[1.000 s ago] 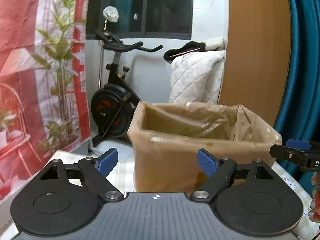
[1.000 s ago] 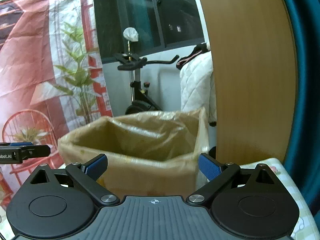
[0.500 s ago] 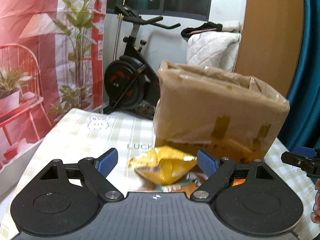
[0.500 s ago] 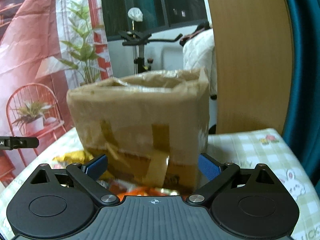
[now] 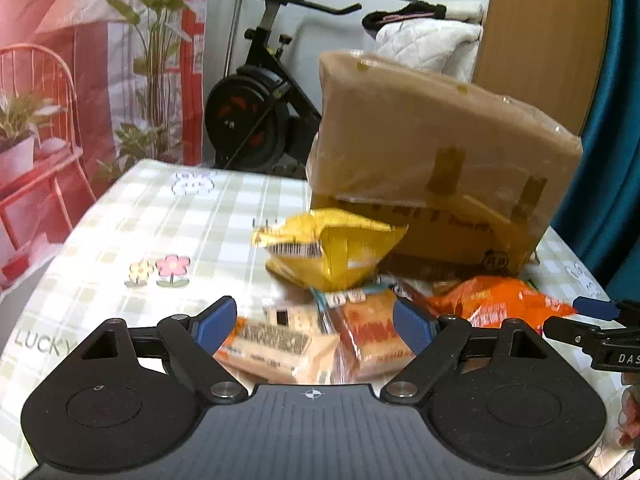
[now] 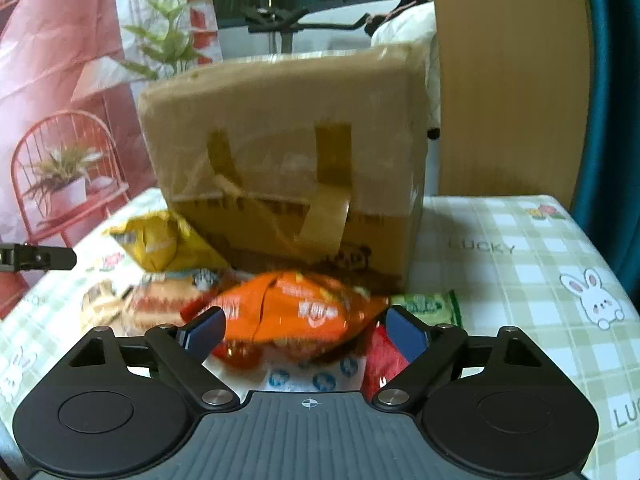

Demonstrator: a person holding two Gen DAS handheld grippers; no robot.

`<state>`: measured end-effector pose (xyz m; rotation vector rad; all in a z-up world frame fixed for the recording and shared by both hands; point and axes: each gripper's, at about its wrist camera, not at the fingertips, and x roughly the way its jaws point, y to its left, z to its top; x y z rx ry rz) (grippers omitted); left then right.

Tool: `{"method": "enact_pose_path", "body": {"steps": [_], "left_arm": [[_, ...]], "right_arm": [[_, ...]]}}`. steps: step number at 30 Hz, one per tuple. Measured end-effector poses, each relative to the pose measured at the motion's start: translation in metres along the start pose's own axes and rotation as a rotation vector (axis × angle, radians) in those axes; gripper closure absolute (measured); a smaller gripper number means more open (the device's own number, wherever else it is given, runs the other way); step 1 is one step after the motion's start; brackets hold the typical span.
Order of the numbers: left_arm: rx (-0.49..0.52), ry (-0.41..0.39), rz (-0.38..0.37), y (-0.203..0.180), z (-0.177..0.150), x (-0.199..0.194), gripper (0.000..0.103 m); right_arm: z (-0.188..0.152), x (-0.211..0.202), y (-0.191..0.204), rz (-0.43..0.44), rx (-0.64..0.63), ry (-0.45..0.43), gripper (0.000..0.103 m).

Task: Organize snacks
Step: 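Lower both tools back to the snack pile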

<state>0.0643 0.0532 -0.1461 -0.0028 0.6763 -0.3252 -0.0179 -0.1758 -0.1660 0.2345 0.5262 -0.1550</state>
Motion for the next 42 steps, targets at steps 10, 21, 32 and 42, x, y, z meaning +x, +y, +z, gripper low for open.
{"method": "enact_pose_path", "body": {"steps": [10, 21, 32, 42], "left_arm": [[-0.012, 0.050, -0.010, 0.001, -0.018, 0.008, 0.019], [-0.033, 0.066, 0.000, 0.002, -0.023, 0.011, 0.019], [-0.291, 0.109, -0.008, 0.036, -0.015, 0.027, 0.019], [-0.291, 0.140, 0.022, 0.029, -0.013, 0.035, 0.023]], "right_arm": [[-0.017, 0.019, -0.007, 0.015, 0.027, 0.109, 0.024], [-0.023, 0.059, -0.002, -0.031, 0.058, 0.226, 0.019], [-0.027, 0.057, -0.003, -0.013, 0.039, 0.209, 0.044], [-0.027, 0.053, -0.006, 0.003, 0.047, 0.196, 0.049]]}}
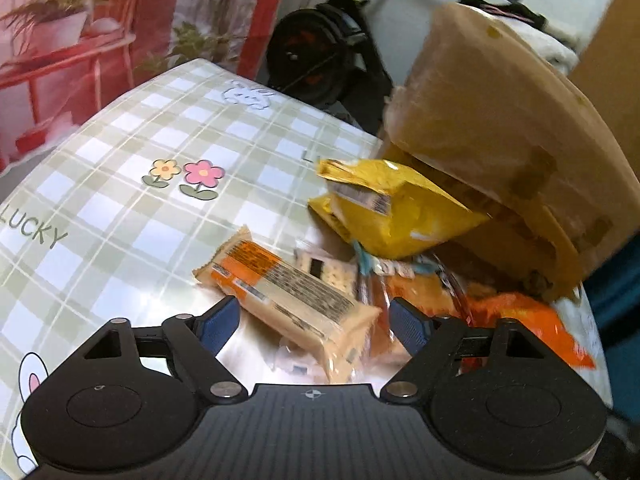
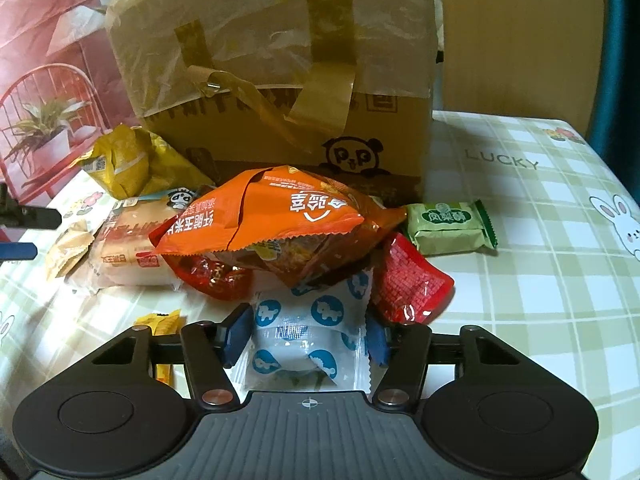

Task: Organize snacks
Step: 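Lower both tools back to the snack pile, then grasp the blue-patterned packet with right tool while left grasps the small yellow sachet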

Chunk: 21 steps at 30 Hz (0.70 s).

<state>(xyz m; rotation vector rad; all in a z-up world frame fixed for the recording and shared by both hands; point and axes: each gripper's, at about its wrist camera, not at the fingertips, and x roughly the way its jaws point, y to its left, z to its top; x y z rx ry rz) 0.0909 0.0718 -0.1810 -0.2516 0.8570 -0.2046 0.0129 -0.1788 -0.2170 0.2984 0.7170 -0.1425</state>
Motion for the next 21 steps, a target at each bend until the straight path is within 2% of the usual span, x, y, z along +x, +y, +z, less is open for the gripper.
{"method": "enact_pose_path", "body": {"steps": [3, 6, 9, 16, 21], "left_arm": [[0.091, 0.002, -0.040, -0.013, -0.009, -0.012, 0.026], [0.166, 0.043, -0.119, -0.034, -0.023, -0.016, 0.029], [0.219, 0.086, -0.159, -0.051, -0.037, -0.009, 0.031], [0.307, 0.175, -0.166, -0.085, -0.063, 0.011, 0.031], [0.324, 0.183, -0.117, -0.100, -0.074, 0.023, 0.031]], "right_arm": [[0.000, -0.001, 0.000, 0.002, 0.002, 0.000, 0.049], [0.000, -0.003, 0.001, 0.018, -0.007, -0.003, 0.051], [-0.002, -0.003, 0.003, 0.037, -0.015, -0.004, 0.051], [-0.007, -0.010, -0.004, 0.073, -0.005, -0.018, 0.054], [-0.013, -0.013, -0.015, 0.090, 0.022, -0.032, 0.055]]}}
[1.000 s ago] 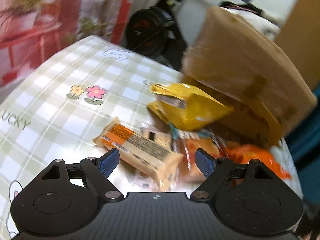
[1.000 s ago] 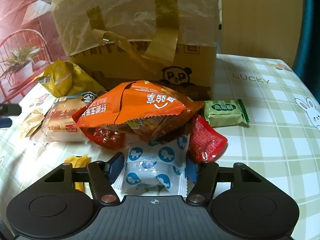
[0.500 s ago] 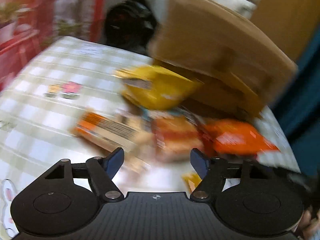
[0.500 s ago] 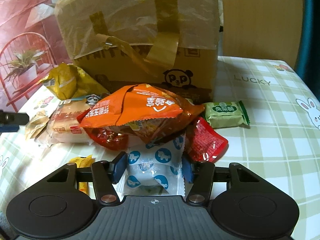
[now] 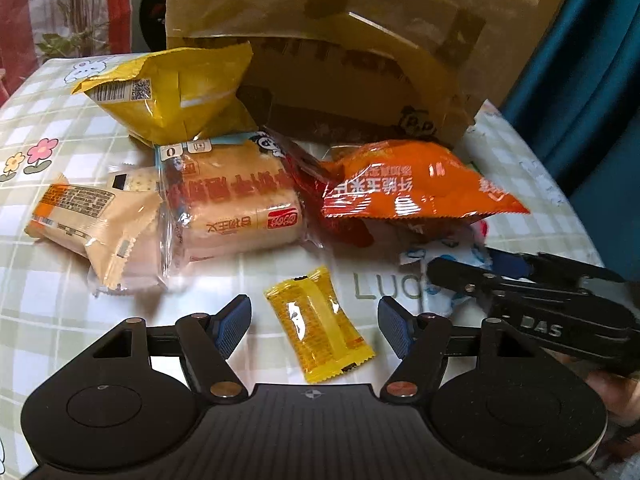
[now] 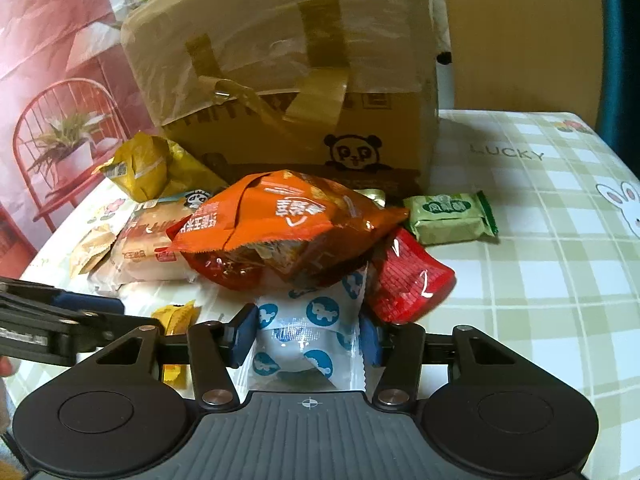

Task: Organize snacks
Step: 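Grasp the blue-patterned packet with right tool while left grasps the small yellow sachet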

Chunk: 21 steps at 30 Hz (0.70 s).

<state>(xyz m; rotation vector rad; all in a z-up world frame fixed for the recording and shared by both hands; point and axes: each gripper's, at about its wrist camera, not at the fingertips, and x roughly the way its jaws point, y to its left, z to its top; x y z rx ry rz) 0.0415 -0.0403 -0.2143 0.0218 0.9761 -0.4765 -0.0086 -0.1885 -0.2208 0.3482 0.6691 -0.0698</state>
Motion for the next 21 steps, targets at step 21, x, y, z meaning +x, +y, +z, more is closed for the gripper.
{"method": "enact_pose_path", "body": {"steps": [21], "left_arm": [[0.056, -0.050, 0.079, 0.002, -0.010, 0.000, 0.070]], "right_arm": [[-0.014, -0.013, -0.012, 0.034, 0.055, -0.037, 0.055]]}}
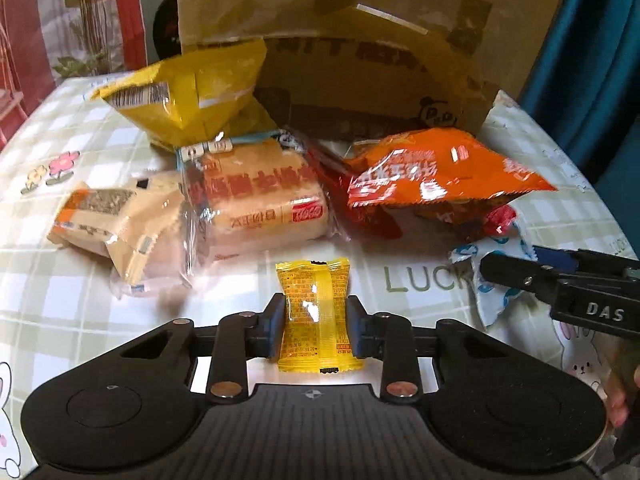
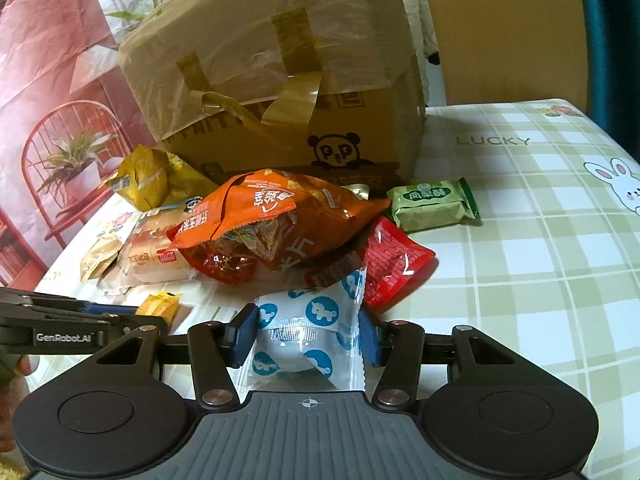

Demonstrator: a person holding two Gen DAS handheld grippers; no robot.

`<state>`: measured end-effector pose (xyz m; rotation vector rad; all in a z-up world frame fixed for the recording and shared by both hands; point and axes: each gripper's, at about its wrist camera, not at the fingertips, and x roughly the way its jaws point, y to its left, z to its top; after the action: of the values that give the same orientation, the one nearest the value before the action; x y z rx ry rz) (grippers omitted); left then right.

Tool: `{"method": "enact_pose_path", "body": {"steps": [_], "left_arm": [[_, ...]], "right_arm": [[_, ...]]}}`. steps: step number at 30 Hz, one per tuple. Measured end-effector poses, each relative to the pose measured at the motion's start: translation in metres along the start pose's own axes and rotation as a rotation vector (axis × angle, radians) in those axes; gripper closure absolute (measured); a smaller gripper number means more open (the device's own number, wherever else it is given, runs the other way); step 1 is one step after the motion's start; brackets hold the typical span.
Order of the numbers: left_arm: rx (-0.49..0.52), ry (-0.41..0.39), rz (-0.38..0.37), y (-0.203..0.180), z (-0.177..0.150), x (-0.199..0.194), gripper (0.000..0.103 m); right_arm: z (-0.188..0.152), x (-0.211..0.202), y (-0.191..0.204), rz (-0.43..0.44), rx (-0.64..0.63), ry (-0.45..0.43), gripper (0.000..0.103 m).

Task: Organize snacks
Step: 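Grasp the blue-patterned packet with right tool while left grasps the small yellow sachet, then carry both packets over the box and open both tools to drop them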

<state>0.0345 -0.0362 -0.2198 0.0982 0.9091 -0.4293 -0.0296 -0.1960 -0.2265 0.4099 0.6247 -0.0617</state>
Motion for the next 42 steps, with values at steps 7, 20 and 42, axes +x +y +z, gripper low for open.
{"method": "enact_pose_path", "body": {"steps": [7, 20, 42], "left_arm": [[0.027, -0.076, 0.007, -0.004, 0.001, -0.019, 0.070], [0.008, -0.285, 0.041, 0.011, 0.024, -0.071, 0.070], [0.081, -0.577, -0.023, -0.018, 0.229, -0.086, 0.069]], "right_arm": [[-0.004, -0.011, -0.002, -0.010, 0.004, -0.002, 0.055], [0.021, -0.066, -0.011, -0.078, -0.021, -0.167, 0.056], [0.219, -0.064, 0.010, -0.061, -0.141, -0.543, 0.056]]}}
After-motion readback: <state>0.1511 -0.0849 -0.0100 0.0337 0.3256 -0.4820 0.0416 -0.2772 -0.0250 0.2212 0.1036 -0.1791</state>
